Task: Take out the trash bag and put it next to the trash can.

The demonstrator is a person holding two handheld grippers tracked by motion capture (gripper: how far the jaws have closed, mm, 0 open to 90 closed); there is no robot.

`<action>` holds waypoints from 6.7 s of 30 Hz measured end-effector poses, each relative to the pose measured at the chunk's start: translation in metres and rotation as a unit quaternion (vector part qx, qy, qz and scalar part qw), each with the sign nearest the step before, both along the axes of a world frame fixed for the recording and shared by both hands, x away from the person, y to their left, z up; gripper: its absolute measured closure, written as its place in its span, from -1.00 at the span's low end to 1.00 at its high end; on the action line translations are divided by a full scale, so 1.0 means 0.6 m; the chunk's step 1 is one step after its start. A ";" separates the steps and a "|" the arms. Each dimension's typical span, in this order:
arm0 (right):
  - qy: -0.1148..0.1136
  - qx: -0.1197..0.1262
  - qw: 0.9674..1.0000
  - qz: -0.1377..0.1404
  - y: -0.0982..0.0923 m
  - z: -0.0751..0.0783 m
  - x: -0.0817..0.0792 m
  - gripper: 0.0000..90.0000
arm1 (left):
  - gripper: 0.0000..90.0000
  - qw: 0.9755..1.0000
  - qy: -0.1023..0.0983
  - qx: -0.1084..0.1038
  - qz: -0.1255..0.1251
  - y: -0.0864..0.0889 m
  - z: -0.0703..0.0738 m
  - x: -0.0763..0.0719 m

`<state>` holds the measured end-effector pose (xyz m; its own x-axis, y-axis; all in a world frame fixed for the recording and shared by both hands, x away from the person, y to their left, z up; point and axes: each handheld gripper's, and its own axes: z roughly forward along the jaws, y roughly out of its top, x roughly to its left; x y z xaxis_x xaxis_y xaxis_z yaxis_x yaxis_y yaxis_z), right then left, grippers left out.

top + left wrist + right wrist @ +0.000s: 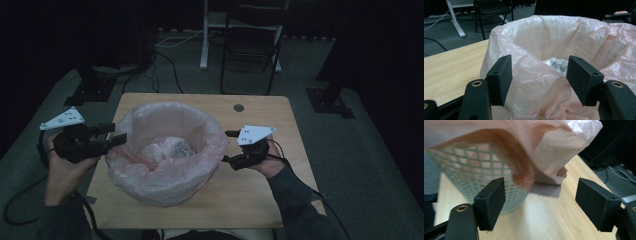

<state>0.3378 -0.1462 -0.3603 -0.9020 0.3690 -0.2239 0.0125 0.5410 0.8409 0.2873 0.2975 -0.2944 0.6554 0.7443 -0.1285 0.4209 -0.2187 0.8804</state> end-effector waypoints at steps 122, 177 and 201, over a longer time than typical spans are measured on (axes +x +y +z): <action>0.024 0.009 0.993 0.115 0.194 0.126 0.000 -0.61 | 0.95 0.989 -0.044 -0.007 -0.144 -0.154 0.099 0.012; 0.003 0.072 0.986 0.153 0.212 0.124 -0.016 0.82 | 0.98 0.981 -0.023 -0.060 -0.181 -0.197 0.095 0.027; -0.036 0.056 0.987 0.146 0.177 0.150 -0.030 0.98 | 0.35 0.991 -0.050 -0.074 -0.103 -0.111 0.094 0.002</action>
<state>0.3196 -0.0401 -0.2703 -0.9565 0.1223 -0.2648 -0.1926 0.4167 0.8884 0.2884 0.2310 -0.2380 0.8063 0.5715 -0.1527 0.2900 -0.1568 0.9441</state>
